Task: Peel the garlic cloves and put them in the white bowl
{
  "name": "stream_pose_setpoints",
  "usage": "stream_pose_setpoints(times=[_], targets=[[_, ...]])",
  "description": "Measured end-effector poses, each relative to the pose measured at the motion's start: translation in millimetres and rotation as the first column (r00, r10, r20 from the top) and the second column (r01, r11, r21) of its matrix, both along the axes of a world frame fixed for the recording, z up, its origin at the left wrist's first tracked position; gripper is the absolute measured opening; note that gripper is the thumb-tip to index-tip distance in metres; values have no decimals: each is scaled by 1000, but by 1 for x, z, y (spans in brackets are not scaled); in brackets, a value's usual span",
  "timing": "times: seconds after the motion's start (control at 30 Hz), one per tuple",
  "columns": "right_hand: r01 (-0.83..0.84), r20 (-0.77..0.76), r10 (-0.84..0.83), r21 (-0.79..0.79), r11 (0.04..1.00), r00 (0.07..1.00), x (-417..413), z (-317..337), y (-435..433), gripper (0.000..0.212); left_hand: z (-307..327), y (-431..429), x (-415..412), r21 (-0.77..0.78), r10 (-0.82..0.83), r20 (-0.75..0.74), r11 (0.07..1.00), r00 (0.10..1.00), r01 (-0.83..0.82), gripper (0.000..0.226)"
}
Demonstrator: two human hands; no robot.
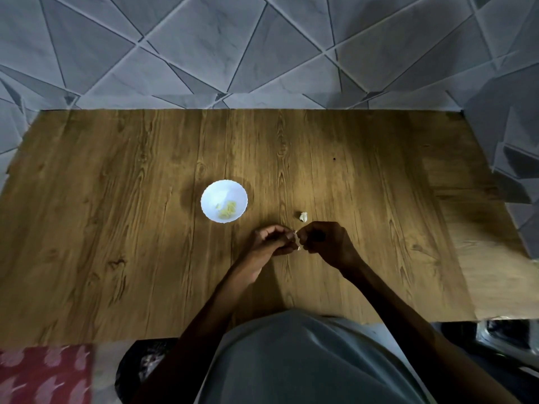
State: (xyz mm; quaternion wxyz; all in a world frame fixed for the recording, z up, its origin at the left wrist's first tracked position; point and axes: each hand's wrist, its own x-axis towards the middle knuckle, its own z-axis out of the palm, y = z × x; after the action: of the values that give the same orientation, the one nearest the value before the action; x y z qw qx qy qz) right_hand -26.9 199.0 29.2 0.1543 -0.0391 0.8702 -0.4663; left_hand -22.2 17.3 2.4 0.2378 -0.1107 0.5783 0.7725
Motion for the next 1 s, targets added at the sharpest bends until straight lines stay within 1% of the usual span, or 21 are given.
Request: stream_pose_setpoints(times=[0.17,0.3,0.43,0.6,0.73,0.87,0.93,1.0], targets=[[-38,-160,44,41,998,986,-1,2,-2,9,2,3,0,39,27,51,999,998,-29,9],[-52,-247,75,98,994,966,2,-2,-5,9,5,3,1,52,20,66,998,998,-24,8],[-50,-300,98,166,985,949,3,-7,-5,10,6,1,2,14,-28,97,1000,995,27,12],[-63,-336,115,164,984,935,3,-6,-5,14,11,-2,0,-48,-121,150,990,981,130,19],[-100,-324,135,124,987,936,1,-2,-4,12,14,-2,-2,-65,-143,156,986,977,155,18],[-50,-274,64,59,997,960,0,-3,-1,9,16,-1,-1,-100,-140,103,984,985,150,13],[14,-170,-13,2,1000,985,0,-4,0,12,15,1,-1,-139,-154,59,977,986,161,12],[100,4,-100,-112,989,995,1,-3,1,15,16,3,0,-207,-190,14,960,982,189,10]])
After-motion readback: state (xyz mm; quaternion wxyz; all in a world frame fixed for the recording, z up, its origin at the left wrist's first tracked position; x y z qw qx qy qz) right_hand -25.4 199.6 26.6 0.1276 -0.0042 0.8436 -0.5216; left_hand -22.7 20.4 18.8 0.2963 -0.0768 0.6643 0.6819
